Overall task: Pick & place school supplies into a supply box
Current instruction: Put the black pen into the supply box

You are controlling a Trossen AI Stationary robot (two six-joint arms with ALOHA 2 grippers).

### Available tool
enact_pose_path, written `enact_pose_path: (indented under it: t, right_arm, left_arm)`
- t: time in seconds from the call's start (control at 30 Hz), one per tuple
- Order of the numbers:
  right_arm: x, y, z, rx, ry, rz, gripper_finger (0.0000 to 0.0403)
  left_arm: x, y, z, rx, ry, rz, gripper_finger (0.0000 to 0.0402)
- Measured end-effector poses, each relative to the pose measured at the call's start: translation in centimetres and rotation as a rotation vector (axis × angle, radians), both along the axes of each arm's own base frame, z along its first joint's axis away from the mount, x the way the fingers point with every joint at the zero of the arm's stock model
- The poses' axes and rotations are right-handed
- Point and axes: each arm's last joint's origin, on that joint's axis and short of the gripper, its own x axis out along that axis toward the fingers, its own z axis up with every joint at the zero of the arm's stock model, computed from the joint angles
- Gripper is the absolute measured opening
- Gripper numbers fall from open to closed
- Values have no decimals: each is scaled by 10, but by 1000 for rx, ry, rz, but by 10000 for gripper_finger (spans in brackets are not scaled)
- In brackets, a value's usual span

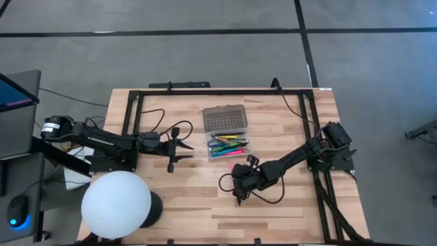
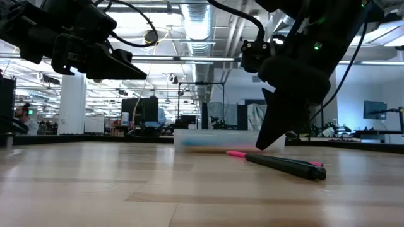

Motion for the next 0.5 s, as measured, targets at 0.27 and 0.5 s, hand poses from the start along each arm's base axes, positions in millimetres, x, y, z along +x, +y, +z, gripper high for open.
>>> enact_pose_path:
  t: [0.27, 0.5]
  right_arm:
    - [2, 4, -9, 15, 14, 15, 90]
    - [2, 4, -18, -4, 41, 18, 90]
  left_arm:
    - [0, 0, 0, 0, 0, 0, 129]
    - [0, 0, 0, 0, 4, 0, 129]
